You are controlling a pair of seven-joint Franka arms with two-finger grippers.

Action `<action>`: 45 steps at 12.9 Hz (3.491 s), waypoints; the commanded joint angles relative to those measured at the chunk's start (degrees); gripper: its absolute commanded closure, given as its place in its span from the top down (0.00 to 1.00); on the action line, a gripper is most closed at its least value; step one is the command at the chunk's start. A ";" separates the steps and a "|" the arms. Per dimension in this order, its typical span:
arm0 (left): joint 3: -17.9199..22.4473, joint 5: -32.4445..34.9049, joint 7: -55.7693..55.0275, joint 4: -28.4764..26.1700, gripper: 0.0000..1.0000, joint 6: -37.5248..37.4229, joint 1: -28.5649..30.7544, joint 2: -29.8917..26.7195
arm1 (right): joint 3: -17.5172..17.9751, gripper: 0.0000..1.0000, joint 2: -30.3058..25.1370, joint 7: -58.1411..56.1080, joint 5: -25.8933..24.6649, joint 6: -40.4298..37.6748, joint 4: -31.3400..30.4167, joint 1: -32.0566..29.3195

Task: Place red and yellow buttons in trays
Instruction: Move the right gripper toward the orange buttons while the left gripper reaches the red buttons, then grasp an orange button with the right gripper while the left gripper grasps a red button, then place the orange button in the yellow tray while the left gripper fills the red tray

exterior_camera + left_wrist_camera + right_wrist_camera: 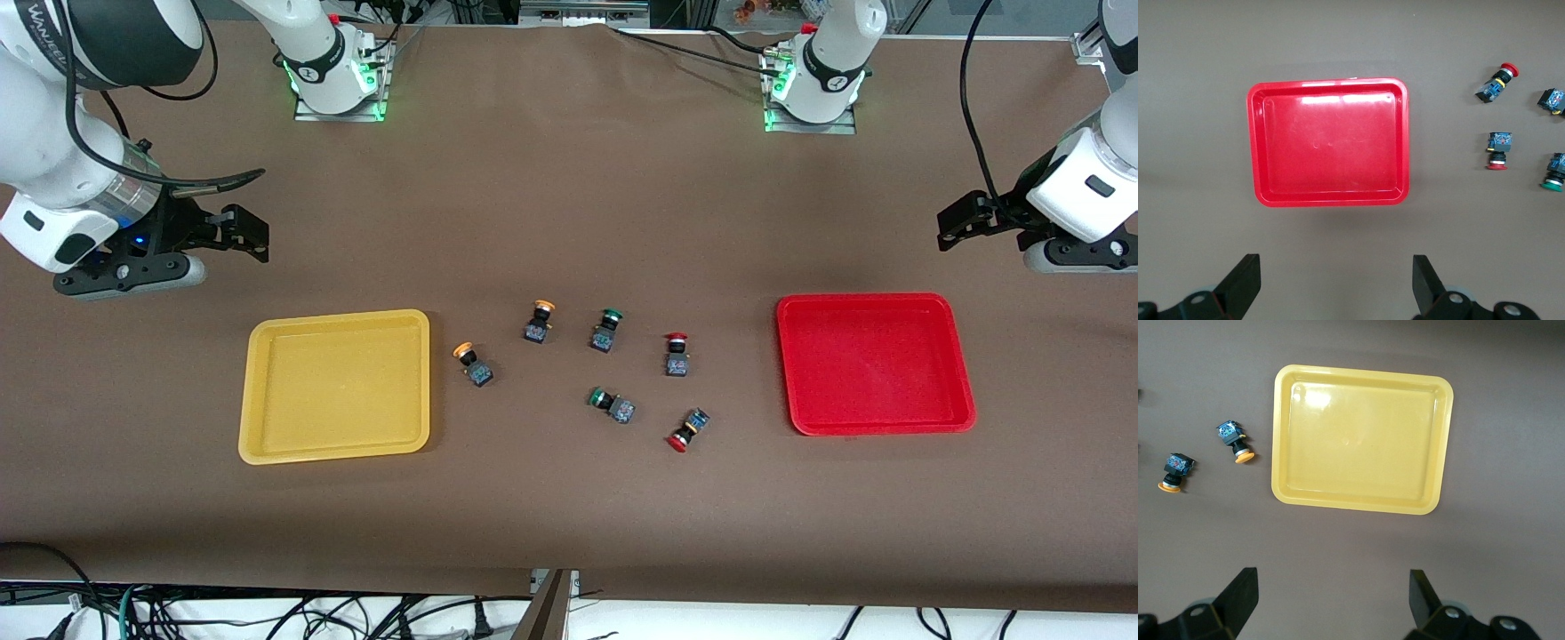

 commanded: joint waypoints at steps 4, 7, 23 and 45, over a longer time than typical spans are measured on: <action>0.00 -0.51 -0.16 2.13 1.00 -1.36 -0.90 1.36 | 0.11 1.00 0.29 -0.01 -0.25 -1.04 1.20 -0.13; -1.84 -1.47 1.06 2.04 1.00 -3.20 -2.91 6.01 | 0.11 1.00 0.20 0.07 -0.43 -0.86 1.12 -0.13; -4.31 0.28 2.12 4.33 1.00 59.45 -15.49 45.12 | 0.82 1.00 31.55 0.33 0.85 30.57 2.87 16.48; -3.35 9.68 6.96 2.23 0.09 15.69 -2.77 33.88 | -0.06 0.03 31.93 -17.90 4.50 23.84 6.48 7.71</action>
